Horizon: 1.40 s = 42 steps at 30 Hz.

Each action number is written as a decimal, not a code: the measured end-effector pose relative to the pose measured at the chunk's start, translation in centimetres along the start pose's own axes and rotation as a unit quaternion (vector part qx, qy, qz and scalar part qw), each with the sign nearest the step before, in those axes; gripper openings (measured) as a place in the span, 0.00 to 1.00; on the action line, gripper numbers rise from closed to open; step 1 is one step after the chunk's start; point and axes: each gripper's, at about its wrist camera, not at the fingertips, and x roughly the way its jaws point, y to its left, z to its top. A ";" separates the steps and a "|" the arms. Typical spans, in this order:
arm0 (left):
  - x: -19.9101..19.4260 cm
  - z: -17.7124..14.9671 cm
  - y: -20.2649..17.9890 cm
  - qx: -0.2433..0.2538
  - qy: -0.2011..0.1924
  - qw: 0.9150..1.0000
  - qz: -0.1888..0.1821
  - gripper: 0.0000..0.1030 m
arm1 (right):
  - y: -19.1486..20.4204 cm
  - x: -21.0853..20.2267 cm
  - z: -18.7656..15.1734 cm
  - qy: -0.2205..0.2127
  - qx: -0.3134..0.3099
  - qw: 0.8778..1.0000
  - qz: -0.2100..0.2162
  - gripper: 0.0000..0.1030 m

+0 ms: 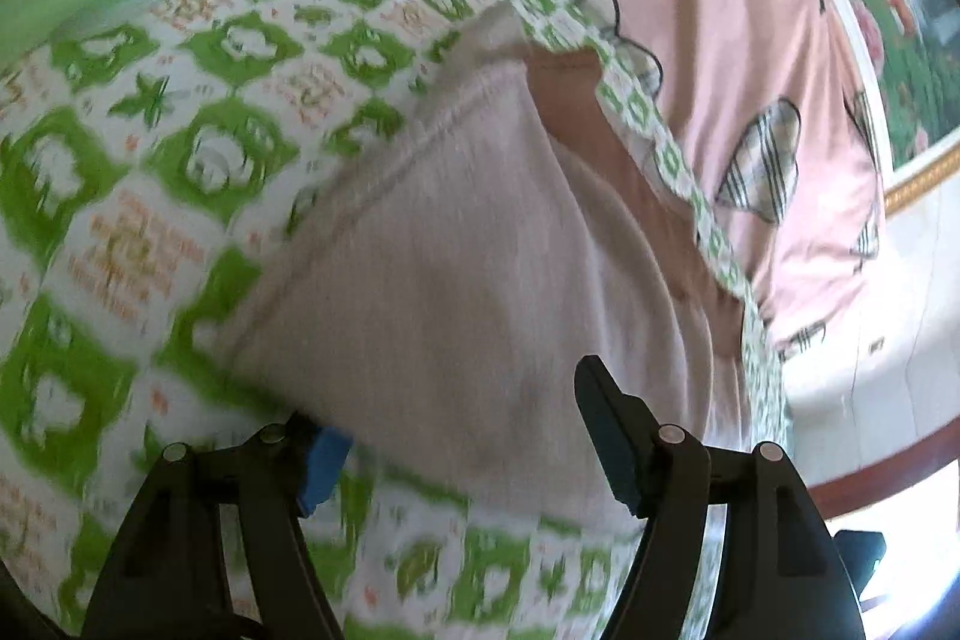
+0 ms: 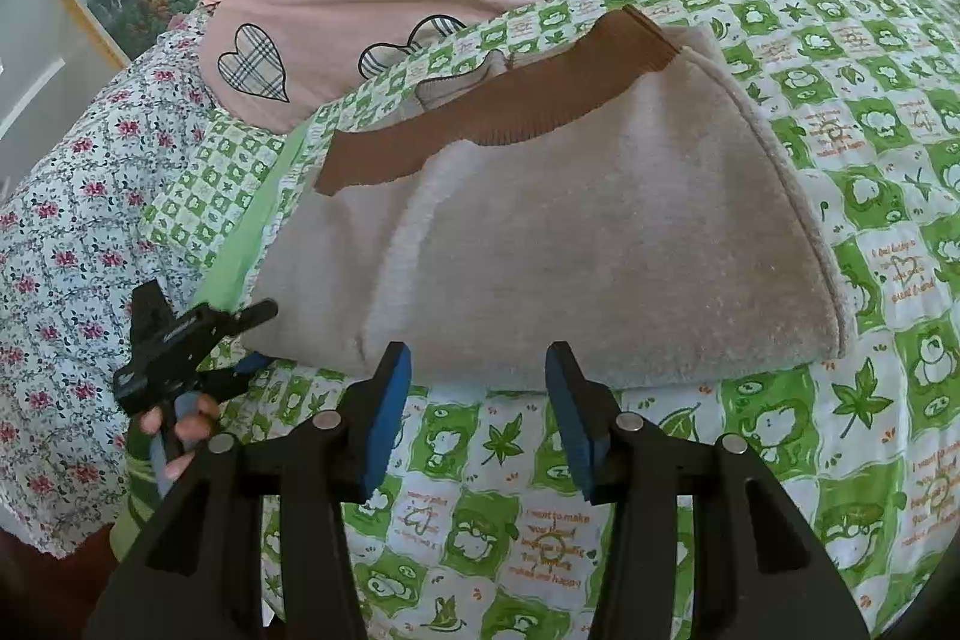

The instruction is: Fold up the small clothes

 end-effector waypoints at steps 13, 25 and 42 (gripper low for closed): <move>-1.2 2.7 -7.0 0.110 -0.061 0.992 0.002 0.10 | -2.1 0.4 5.1 -0.020 0.014 1.000 0.009 0.47; 3.9 -5.8 -20.9 0.290 0.017 0.954 -0.073 0.08 | -4.5 2.8 11.2 0.042 0.086 0.984 0.149 0.64; 5.2 -7.1 -19.5 0.300 0.056 0.949 -0.082 0.08 | 2.7 18.5 17.2 0.142 0.020 0.972 0.187 0.21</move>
